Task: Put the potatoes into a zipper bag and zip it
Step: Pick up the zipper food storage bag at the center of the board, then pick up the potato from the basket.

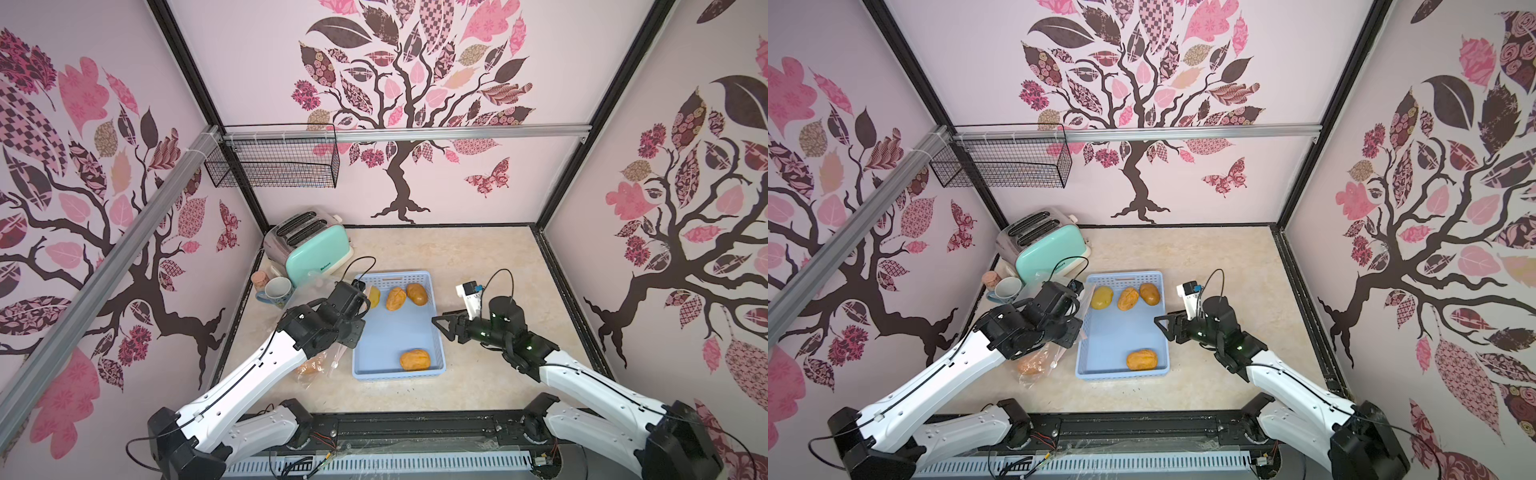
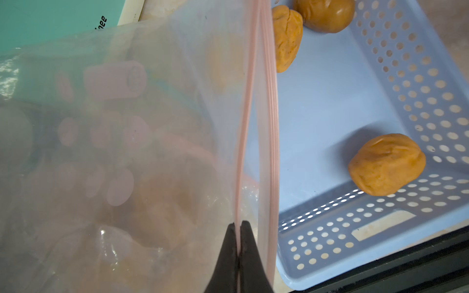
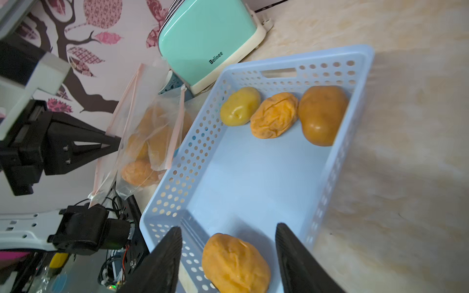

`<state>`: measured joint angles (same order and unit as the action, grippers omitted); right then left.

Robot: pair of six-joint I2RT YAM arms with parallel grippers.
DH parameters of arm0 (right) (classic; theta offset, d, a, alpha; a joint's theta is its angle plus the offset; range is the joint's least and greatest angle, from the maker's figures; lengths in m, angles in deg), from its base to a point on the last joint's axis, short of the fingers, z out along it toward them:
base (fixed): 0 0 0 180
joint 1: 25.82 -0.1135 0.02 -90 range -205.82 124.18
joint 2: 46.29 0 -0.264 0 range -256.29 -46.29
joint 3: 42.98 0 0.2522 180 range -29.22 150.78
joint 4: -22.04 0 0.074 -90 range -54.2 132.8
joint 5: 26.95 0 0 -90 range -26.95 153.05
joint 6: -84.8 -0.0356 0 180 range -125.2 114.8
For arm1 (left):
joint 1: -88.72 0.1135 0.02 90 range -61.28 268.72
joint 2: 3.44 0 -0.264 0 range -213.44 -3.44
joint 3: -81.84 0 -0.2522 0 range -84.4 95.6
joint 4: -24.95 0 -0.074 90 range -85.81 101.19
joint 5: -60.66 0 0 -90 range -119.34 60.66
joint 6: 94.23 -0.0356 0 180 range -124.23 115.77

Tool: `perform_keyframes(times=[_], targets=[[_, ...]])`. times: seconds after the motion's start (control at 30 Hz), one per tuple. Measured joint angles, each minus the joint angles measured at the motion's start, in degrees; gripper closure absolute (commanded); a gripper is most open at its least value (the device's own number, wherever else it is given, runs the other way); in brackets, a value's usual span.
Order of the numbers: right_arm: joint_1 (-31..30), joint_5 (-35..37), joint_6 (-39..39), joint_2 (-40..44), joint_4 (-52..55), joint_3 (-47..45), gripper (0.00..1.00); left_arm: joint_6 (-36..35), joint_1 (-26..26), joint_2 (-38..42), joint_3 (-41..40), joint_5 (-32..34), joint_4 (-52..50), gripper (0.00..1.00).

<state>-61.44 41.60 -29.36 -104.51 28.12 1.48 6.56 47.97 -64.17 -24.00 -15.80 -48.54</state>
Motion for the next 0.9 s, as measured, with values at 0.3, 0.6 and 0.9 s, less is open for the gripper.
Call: perform_keyframes(times=[0.3, 0.6, 0.9], targets=[[-6.1, 5.3, 18.1, -11.8, 21.2, 19.1, 0.34, 0.8, 0.0, 2.1, -1.2, 0.0, 1.9, 1.00], [-7.5, 6.8, 35.9, -17.2, 35.6, 27.5, 0.27, 1.4, 0.0, 7.9, -6.0, 0.0, 5.8, 1.00], [-11.8, 8.6, 43.6, -26.8, 39.8, 28.3, 0.20, 1.9, 0.0, 9.8, -7.0, 1.3, 7.8, 1.00]])
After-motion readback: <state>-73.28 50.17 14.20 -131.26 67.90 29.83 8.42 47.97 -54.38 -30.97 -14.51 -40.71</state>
